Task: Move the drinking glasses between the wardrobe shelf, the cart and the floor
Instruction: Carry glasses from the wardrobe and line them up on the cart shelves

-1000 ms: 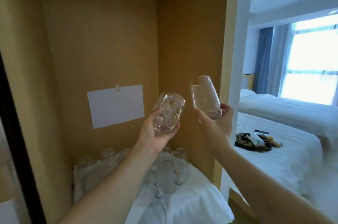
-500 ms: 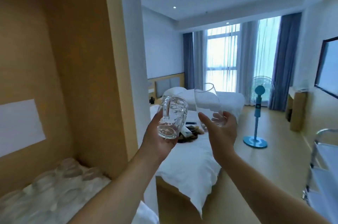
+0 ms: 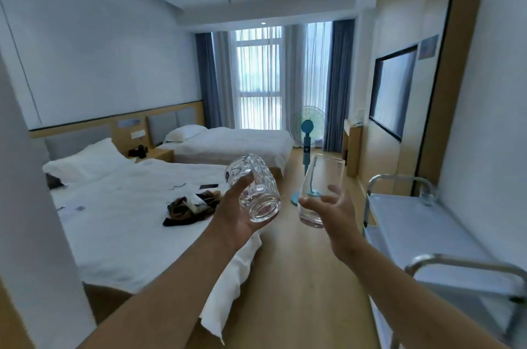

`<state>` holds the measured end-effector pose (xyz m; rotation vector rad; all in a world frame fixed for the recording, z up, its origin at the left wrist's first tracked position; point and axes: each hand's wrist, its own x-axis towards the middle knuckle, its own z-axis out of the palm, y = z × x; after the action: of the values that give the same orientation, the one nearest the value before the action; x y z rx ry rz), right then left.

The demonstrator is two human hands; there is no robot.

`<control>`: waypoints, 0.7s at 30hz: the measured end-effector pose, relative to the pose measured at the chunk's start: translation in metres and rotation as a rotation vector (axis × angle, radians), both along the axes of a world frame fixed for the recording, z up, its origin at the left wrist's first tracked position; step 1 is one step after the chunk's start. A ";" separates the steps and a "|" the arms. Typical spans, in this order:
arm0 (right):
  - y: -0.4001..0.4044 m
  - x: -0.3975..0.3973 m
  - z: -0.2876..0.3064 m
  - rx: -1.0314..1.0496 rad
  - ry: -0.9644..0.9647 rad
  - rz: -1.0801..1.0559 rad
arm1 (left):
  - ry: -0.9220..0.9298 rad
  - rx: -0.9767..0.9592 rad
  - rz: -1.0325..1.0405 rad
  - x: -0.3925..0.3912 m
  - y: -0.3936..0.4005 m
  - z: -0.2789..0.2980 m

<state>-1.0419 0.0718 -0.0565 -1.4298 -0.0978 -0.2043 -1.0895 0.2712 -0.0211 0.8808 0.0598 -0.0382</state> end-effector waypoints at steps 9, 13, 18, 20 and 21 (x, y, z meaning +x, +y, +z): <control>-0.063 0.058 -0.037 0.034 0.121 -0.162 | 0.066 0.239 -0.099 0.100 -0.066 -0.037; -0.081 0.086 -0.054 -0.037 0.147 -0.233 | -0.014 0.331 -0.161 0.148 -0.079 -0.054; -0.090 0.137 -0.066 -0.063 0.169 -0.336 | -0.059 0.390 -0.227 0.222 -0.087 -0.067; -0.089 0.161 -0.067 -0.077 0.171 -0.384 | -0.058 0.420 -0.253 0.252 -0.089 -0.069; -0.088 0.171 -0.067 -0.084 0.176 -0.400 | -0.062 0.431 -0.260 0.266 -0.089 -0.069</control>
<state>-0.8713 -0.0161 -0.1234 -1.5351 0.3304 -0.4039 -0.8232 0.1819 -0.0898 1.3165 -0.1098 -0.2483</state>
